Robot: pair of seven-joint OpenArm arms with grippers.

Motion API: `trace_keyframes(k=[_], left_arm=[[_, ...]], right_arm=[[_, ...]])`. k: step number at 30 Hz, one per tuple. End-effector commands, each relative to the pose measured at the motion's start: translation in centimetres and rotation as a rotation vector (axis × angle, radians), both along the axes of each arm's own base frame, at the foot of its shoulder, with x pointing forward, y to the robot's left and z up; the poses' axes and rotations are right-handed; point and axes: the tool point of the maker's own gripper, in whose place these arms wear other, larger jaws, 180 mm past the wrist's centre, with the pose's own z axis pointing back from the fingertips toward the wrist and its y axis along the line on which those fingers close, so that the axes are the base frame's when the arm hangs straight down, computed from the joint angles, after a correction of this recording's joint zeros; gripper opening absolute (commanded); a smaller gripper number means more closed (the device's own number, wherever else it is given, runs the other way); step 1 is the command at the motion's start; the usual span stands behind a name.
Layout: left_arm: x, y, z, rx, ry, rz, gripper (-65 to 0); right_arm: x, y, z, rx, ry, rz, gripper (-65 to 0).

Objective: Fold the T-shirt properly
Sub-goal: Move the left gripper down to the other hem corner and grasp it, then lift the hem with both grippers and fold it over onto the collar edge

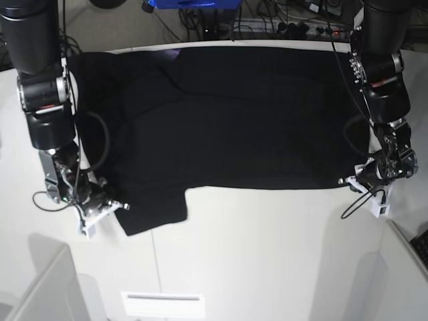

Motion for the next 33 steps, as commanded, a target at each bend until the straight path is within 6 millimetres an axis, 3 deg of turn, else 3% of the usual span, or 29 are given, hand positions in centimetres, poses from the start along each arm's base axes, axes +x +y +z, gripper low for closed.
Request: trace_keyframes(k=[1, 4, 8, 14, 22, 27, 33], left_arm=[[1.8, 0.7, 2.9, 0.024, -0.089, -0.010, -65.0], [1.5, 0.2, 3.7, 0.054, -0.098, -0.038, -65.0], [1.1, -0.1, 4.8, 0.094, -0.107, -0.068, -65.0], [-0.2, -0.7, 6.3, 0.165, -0.148, -0.117, -65.0], [-2.6, -1.9, 7.8, 0.247, -0.170, -0.186, -65.0], [-4.1, -3.2, 8.6, 0.271, -0.201, -0.214, -65.0], [-6.4, -3.0, 9.5, 0.183, -0.232, -0.143, -65.0]], right_arm=[[2.1, -0.6, 3.0, 0.002, -0.095, -0.001, -65.0], [2.5, 0.1, 4.5, 0.001, -0.146, 0.028, -65.0], [2.4, 0.0, 4.9, -0.007, -0.157, 0.039, -65.0], [1.3, 0.0, 3.7, -0.007, -0.115, 0.046, -65.0], [-0.4, 0.0, 4.6, -0.032, -0.168, 0.103, -65.0], [-1.6, 0.4, 3.9, -0.029, -0.158, 0.119, -65.0], [-2.8, 1.1, 3.4, -0.021, -0.155, 0.136, -65.0]])
